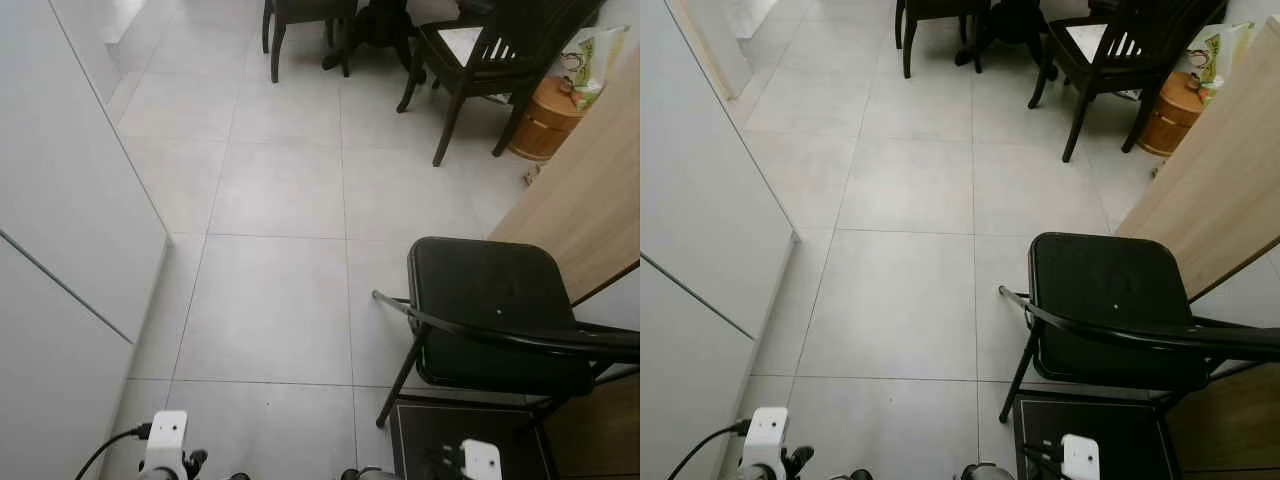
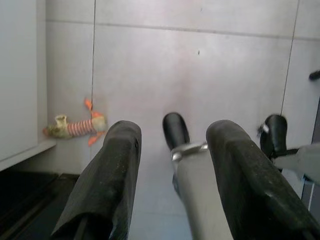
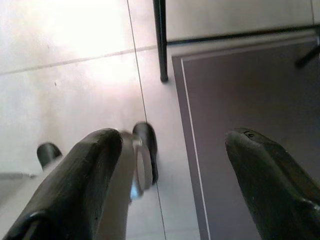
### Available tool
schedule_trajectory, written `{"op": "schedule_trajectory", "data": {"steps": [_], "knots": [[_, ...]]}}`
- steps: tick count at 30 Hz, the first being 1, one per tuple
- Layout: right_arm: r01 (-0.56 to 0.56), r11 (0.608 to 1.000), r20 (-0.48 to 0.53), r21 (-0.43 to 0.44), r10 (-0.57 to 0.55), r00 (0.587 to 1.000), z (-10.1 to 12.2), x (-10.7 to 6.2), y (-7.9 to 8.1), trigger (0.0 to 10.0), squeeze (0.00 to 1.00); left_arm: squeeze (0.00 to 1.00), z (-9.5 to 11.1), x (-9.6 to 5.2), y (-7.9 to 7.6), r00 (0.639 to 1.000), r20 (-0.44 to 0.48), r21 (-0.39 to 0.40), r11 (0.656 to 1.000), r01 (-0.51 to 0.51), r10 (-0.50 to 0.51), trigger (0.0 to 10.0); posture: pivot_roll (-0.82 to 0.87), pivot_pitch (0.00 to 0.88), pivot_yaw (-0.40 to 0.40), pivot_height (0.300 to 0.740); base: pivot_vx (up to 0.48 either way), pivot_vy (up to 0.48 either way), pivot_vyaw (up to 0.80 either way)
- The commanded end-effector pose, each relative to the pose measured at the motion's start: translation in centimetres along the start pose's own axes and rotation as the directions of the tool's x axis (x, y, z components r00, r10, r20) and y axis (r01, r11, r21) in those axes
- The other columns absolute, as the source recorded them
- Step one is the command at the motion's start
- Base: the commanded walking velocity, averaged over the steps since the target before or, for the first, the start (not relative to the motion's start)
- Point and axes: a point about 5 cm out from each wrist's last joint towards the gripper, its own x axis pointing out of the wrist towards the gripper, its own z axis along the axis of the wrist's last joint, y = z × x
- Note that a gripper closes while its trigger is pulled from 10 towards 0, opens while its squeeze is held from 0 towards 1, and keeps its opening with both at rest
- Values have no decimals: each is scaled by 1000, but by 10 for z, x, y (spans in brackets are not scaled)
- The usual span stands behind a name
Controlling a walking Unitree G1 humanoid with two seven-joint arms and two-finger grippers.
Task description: Restocking fridge
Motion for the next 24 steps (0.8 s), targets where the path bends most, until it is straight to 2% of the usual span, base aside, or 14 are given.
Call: {"op": "schedule_trajectory", "data": {"steps": [1,14,16,24], "knots": [[16,1000,-24,1,-16,1000,-8,-3,-5,10000,0,0,-14,-2,-1,999,-51,-27,1000,-7,5,10000,-154,129,-54,740,0,0,0],[7,1000,12,-6,-7,1000,17,6,1,10000,0,0,6,3,-5,1000,-15,-57,998,-14,13,10000,-124,36,-35,740,0,0,0],[2,1000,13,2,-2,1000,21,7,5,10000,0,0,12,4,-3,1000,-1,-65,998,-20,20,10000,-113,0,-17,740,0,0,0],[-10,1000,2,-2,10,1000,21,9,10,10000,0,0,17,5,-5,1000,5,-67,998,-19,19,10000,-134,0,-3,740,0,0,0]]}}
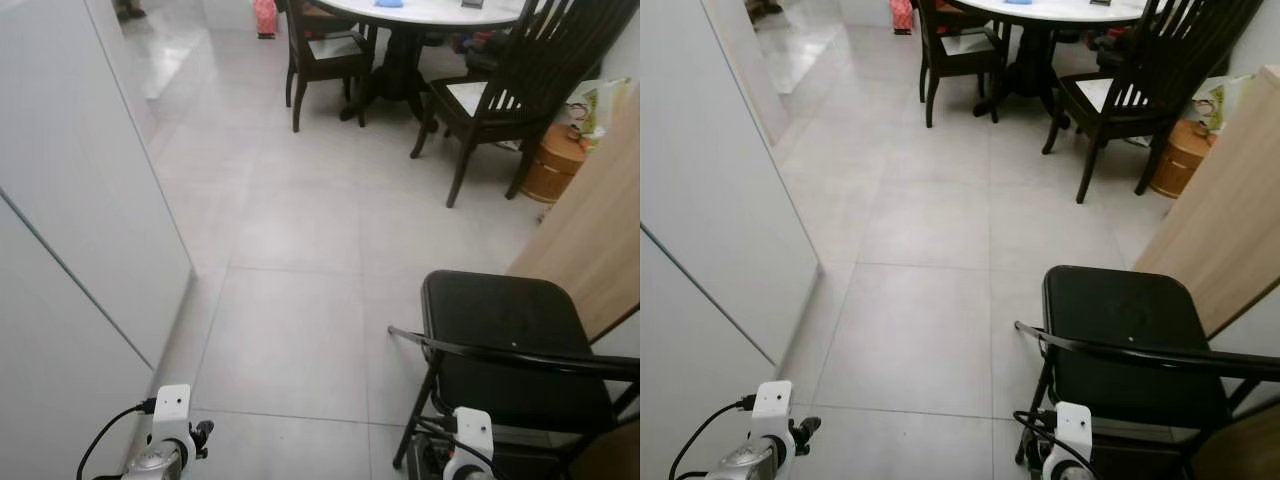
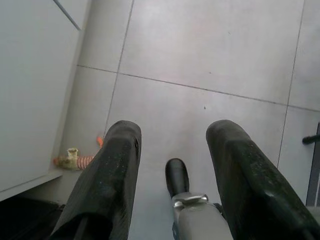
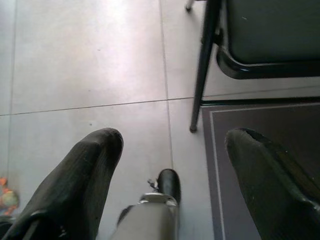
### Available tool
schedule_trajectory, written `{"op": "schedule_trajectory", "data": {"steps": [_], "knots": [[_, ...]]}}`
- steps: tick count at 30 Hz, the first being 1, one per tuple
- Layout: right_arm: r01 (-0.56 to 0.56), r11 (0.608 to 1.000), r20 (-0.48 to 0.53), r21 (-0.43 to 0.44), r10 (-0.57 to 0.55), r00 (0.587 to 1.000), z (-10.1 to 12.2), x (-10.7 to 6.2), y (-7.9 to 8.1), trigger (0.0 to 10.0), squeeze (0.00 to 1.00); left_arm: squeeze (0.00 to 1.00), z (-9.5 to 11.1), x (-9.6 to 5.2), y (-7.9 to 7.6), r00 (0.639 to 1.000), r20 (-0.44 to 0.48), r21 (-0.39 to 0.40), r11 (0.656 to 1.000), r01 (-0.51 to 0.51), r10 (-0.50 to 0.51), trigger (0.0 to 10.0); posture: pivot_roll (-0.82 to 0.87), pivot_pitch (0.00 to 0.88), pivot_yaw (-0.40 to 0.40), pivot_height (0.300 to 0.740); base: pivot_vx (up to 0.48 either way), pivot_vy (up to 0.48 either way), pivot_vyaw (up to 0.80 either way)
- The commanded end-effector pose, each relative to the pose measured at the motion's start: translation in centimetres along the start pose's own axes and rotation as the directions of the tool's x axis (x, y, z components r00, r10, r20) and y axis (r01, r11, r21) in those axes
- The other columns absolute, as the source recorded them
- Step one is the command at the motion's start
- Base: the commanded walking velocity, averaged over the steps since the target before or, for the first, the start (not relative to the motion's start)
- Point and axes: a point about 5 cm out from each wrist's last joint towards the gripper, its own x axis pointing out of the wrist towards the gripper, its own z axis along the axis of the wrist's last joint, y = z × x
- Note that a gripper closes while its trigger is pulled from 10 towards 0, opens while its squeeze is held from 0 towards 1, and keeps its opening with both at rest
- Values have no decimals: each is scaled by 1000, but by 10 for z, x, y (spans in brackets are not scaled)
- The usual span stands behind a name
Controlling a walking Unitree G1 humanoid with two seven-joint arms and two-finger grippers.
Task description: Restocking fridge
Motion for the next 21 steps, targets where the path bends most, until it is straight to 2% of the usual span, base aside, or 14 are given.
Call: {"op": "schedule_trajectory", "data": {"steps": [1,5,10,17,21], "knots": [[1,1000,-26,-15,-1,1000,-6,-1,-2,10000,0,0,-11,-2,0,999,-49,-2,1000,-6,6,10000,-132,0,-10,740,0,0,0],[-17,997,-45,-75,13,999,-10,-3,-5,10000,0,0,-24,-4,0,997,-73,-37,999,-17,14,10000,-107,0,-31,740,0,0,0],[-4,993,-62,-116,-4,998,-19,-7,-11,10000,0,0,-45,-10,1,993,-114,-42,999,-18,13,10000,-90,31,-57,740,0,0,0],[23,993,-76,-114,-32,997,-27,-12,-21,10000,0,0,-57,-14,1,991,-135,-69,997,-35,25,10000,-76,79,-80,740,0,0,743],[49,995,-77,-91,-56,995,-32,-16,-31,10000,0,0,-65,-16,-5,988,-152,-71,997,-27,16,10000,-91,107,-87,740,0,0,800]]}}
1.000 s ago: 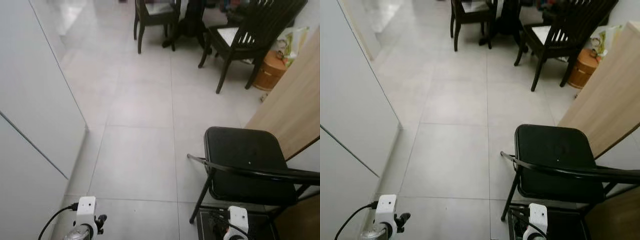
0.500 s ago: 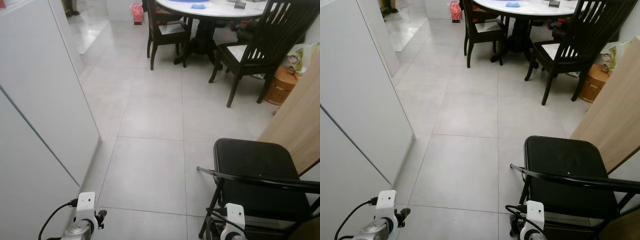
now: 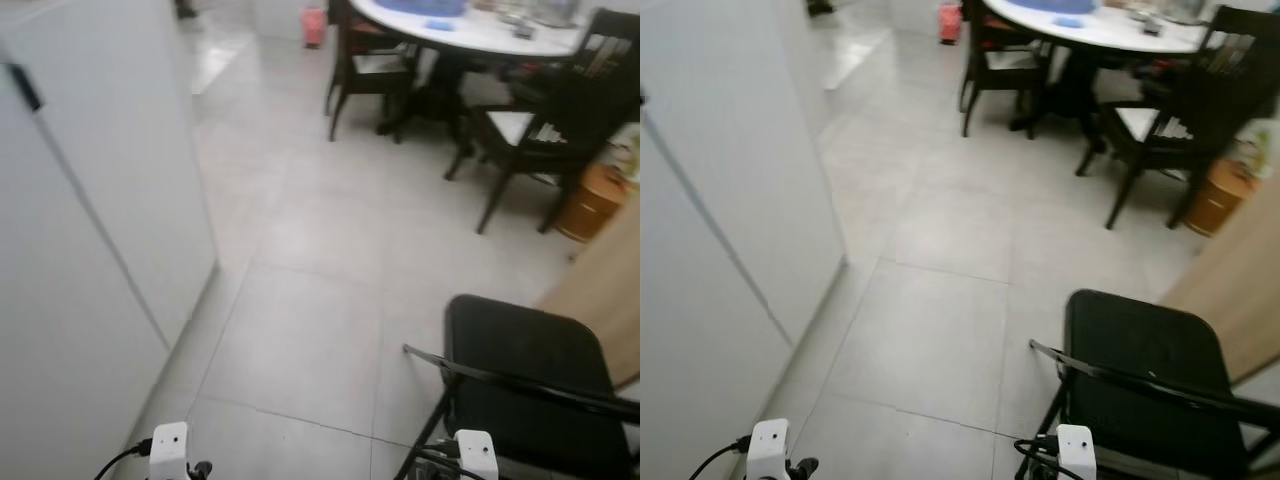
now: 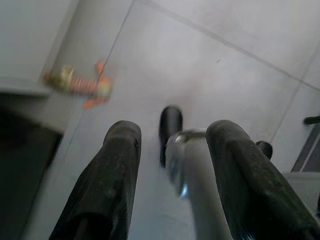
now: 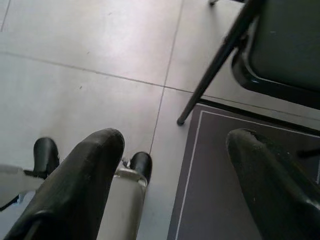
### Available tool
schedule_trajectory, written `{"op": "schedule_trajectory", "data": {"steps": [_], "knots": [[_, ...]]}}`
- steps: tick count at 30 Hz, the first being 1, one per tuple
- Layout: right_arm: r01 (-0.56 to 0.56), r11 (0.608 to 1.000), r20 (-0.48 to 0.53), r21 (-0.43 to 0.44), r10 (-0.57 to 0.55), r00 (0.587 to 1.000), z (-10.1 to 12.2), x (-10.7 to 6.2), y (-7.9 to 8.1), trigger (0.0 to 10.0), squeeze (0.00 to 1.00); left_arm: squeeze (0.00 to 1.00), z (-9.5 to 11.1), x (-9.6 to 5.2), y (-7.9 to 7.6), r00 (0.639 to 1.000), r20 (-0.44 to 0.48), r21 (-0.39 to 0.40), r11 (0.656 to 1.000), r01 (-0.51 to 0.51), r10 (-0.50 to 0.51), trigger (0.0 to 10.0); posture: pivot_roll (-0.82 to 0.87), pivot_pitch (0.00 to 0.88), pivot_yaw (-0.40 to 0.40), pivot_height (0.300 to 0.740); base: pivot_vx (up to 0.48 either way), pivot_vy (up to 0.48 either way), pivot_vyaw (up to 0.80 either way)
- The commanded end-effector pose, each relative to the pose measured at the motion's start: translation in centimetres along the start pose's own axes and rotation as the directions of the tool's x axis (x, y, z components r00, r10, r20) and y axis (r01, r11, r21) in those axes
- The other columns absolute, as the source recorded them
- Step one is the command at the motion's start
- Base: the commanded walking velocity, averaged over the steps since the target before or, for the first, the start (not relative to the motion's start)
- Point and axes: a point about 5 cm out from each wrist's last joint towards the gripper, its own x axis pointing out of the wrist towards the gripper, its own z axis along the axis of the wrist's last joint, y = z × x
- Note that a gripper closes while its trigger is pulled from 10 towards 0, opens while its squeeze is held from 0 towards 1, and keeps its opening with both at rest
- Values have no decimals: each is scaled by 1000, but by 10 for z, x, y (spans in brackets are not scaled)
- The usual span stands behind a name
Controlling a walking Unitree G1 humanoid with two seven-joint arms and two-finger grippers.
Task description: Restocking fridge
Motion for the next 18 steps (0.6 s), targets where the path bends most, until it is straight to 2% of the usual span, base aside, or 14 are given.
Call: {"op": "schedule_trajectory", "data": {"steps": [1,13,18], "knots": [[30,999,-12,19,-30,999,-7,-4,-11,10000,0,0,-7,-1,-7,1000,-23,-8,1000,12,-12,10000,-91,110,-90,740,0,0,800],[34,999,-40,-31,-35,999,-14,-11,-31,10000,0,0,-16,-1,-27,998,-41,-10,999,42,-42,10000,-90,117,-142,740,0,0,800],[53,998,-51,-21,-54,997,-18,-13,-37,10000,0,0,-26,-3,-35,996,-69,-3,999,50,-50,10000,-80,96,-107,740,0,0,800]]}}
